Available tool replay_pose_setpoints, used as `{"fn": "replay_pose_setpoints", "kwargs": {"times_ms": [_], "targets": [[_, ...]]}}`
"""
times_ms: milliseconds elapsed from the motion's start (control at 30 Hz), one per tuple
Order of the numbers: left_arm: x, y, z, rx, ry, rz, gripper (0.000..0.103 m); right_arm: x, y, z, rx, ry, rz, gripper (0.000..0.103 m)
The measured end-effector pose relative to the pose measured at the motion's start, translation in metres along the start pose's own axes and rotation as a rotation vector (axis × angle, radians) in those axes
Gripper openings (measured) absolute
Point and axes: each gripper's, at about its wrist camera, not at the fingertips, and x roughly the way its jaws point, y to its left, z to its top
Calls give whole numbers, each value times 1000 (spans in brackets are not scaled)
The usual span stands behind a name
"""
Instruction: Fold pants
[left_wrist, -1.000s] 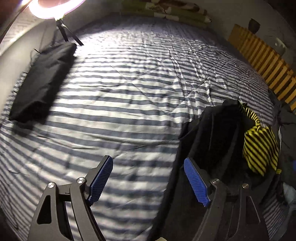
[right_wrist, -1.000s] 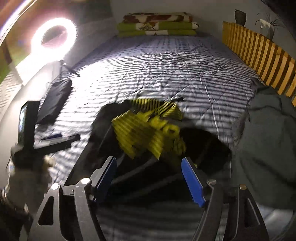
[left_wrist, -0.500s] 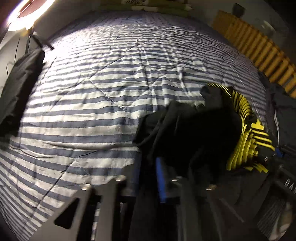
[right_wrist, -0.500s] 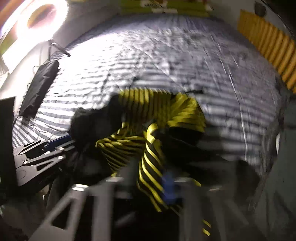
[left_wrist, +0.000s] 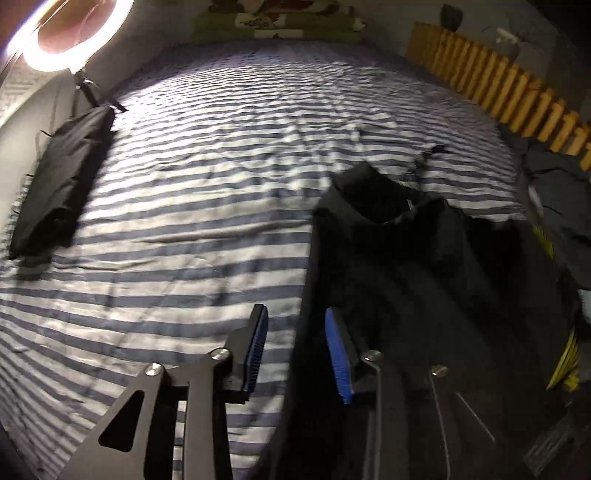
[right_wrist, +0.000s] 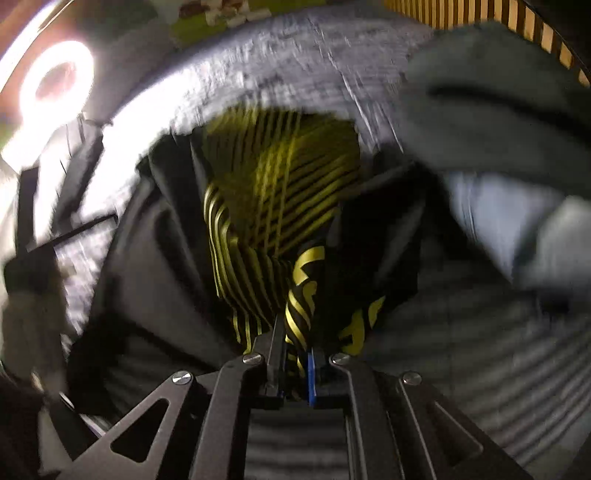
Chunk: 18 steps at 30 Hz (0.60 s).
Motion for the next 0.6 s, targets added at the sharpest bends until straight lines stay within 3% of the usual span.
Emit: {"fn": "replay_pose_setpoints", "kwargs": {"times_ms": [133,200,233,300,367,500,600], "targets": [[-2,-16,0,34,-12,21,43,-4,1,-15,-31,24,-10,16],[-3,-18,6,37,-9,57,51,-19,-1,-9,-28,-6,2,33],[-2,-16,11,24,-5,61,51,-27,-2,-6,-27,-32,7,39],[1,-11,23,-9,12,42,51,-48,-6,9,-23,-113,19,61],[5,-6,37,-37,13,33,51,-62,-10,27,-13,-185,34,69],[20,-6,66,-35,20,56,51,-64,-17,73,21,-317,36,72],[36,-5,85,-52,47,41,51,-40,-19,107,32,-243,53,72]]}}
